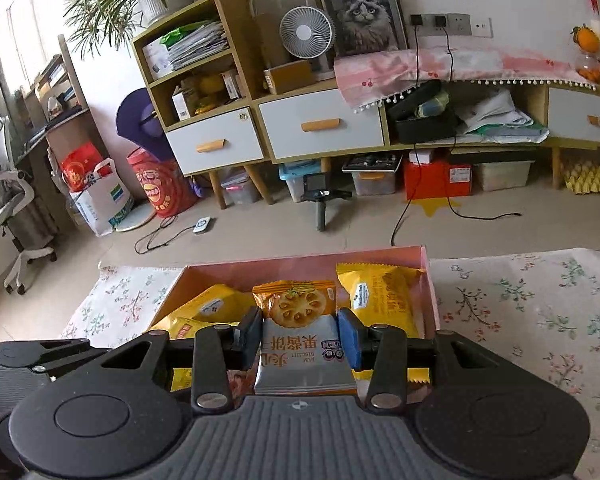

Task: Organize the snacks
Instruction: 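Carry the yellow pack and orange bag into the pink box and open both tools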

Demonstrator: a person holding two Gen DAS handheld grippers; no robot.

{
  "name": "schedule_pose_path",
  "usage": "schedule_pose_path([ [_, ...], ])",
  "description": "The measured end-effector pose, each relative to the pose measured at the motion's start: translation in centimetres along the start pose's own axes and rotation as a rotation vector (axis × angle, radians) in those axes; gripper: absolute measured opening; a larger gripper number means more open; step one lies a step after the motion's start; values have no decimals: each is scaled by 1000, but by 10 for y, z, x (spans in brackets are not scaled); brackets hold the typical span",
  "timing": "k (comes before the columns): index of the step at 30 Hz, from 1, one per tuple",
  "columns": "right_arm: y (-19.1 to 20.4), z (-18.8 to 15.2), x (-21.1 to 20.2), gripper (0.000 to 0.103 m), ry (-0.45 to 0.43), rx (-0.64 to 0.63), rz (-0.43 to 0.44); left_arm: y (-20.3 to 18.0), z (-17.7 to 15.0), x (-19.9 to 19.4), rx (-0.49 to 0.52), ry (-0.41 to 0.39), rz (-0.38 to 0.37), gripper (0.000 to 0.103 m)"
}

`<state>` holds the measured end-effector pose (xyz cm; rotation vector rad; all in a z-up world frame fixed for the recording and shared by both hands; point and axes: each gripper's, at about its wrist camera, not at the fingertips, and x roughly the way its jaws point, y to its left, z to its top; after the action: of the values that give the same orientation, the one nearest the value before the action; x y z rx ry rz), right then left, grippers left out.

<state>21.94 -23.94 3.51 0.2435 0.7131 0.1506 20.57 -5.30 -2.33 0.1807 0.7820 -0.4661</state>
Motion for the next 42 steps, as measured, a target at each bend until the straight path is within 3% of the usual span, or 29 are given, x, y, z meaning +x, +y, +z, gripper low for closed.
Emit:
schedule_pose_path([
  [13, -13, 1, 10, 26, -20, 29, -9, -8, 9, 17, 69, -58, -31, 50],
  [15, -13, 1, 7, 39, -25, 35, -9, -10, 8, 14, 78, -60, -28, 52],
  [18, -12, 2, 2, 47, -34, 37, -9, -14, 6, 3, 74, -83, -41, 67],
  [21, -12, 3, -3, 55, -31, 46, -11, -15, 5, -7, 65, -86, -56, 73],
  [42, 19, -9, -77, 79, -1, -93, -97, -24, -34, -86, 48, -91, -67, 88],
])
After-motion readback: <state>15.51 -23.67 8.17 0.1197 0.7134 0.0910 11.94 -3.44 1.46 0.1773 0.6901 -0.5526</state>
